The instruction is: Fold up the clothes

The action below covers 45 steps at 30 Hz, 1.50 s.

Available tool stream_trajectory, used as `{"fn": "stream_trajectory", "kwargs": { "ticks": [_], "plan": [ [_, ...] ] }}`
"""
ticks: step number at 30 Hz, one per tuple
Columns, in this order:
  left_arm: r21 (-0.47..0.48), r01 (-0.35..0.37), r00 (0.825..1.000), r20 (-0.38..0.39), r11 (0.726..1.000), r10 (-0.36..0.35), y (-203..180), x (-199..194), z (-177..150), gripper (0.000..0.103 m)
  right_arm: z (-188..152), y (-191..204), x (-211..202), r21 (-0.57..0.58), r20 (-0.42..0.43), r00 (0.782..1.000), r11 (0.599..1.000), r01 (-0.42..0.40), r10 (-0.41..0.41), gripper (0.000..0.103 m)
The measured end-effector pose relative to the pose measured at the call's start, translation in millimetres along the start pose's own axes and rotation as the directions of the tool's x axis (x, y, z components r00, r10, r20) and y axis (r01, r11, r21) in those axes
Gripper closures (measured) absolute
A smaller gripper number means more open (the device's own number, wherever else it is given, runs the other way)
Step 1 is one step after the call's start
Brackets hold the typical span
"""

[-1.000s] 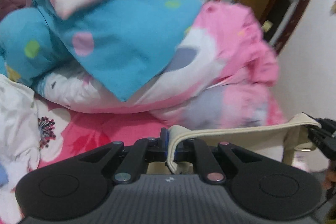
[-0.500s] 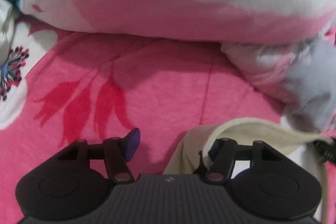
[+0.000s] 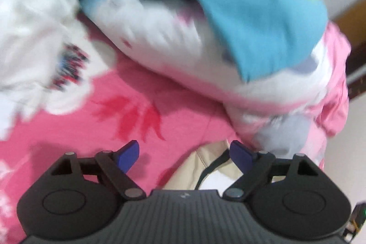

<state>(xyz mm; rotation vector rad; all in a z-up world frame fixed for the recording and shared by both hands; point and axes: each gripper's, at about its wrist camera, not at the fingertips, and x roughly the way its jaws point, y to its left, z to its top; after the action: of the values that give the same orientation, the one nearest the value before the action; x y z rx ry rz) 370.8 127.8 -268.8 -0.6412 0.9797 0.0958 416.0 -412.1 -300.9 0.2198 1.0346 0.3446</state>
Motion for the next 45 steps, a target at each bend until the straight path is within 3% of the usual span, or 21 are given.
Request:
{"fn": "stream_trajectory", "kwargs": {
  "ticks": [3, 6, 10, 14, 18, 21, 25, 29, 35, 38, 41, 43, 45],
  "plan": [
    [-0.033, -0.027, 0.997, 0.071, 0.999, 0.029, 14, -73, -9, 0.016, -15, 10, -38, 0.042, 0.016, 0.991, 0.99, -0.134, 0.133, 0.02],
    [-0.045, -0.066, 0.989, 0.13, 0.997, 0.071, 33, -154, -25, 0.016, -33, 25, -76, 0.065, 0.024, 0.965, 0.962, -0.264, 0.263, 0.02],
    [-0.09, -0.152, 0.964, 0.207, 0.984, 0.168, 68, -261, -57, 0.016, -68, 60, -103, 0.076, -0.03, 0.937, 0.935, -0.346, 0.349, 0.021],
    [-0.124, -0.269, 0.935, 0.205, 0.955, 0.29, 101, -328, -96, 0.016, -103, 98, -104, 0.132, -0.141, 0.893, 0.902, -0.411, 0.428, 0.021],
    [-0.139, -0.344, 0.918, 0.16, 0.929, 0.364, 136, -352, -146, 0.016, -142, 145, -92, 0.172, -0.249, 0.833, 0.869, -0.465, 0.495, 0.022],
    [-0.163, -0.374, 0.914, 0.1, 0.913, 0.393, 158, -331, -188, 0.018, -166, 181, -74, 0.212, -0.324, 0.775, 0.84, -0.5, 0.543, 0.023],
    [-0.123, -0.302, 0.953, -0.027, 0.945, 0.302, 169, -275, -242, 0.026, -193, 228, -49, 0.191, -0.408, 0.744, 0.846, -0.497, 0.529, 0.027],
    [-0.018, -0.163, 0.979, -0.13, 0.986, 0.159, 158, -214, -280, 0.026, -203, 260, -42, 0.102, -0.454, 0.76, 0.874, -0.475, 0.465, 0.029],
    [0.079, -0.039, 0.978, -0.2, 0.996, 0.054, 141, -147, -300, 0.028, -212, 301, -34, -0.025, -0.502, 0.779, 0.894, -0.447, 0.375, 0.029],
    [0.109, -0.022, 0.967, -0.248, 0.994, 0.049, 139, -129, -302, 0.039, -209, 309, -31, -0.056, -0.499, 0.791, 0.897, -0.439, 0.355, 0.029],
    [0.127, -0.009, 0.961, -0.273, 0.992, 0.044, 138, -120, -309, 0.057, -209, 315, -24, -0.078, -0.504, 0.798, 0.902, -0.424, 0.331, 0.029],
    [0.124, -0.002, 0.962, -0.27, 0.992, 0.036, 141, -117, -313, 0.081, -212, 319, -18, -0.101, -0.513, 0.802, 0.907, -0.408, 0.304, 0.029],
    [0.119, 0.01, 0.966, -0.257, 0.993, 0.021, 143, -116, -315, 0.093, -215, 323, -12, -0.135, -0.525, 0.809, 0.913, -0.386, 0.265, 0.029]
  ]
}}
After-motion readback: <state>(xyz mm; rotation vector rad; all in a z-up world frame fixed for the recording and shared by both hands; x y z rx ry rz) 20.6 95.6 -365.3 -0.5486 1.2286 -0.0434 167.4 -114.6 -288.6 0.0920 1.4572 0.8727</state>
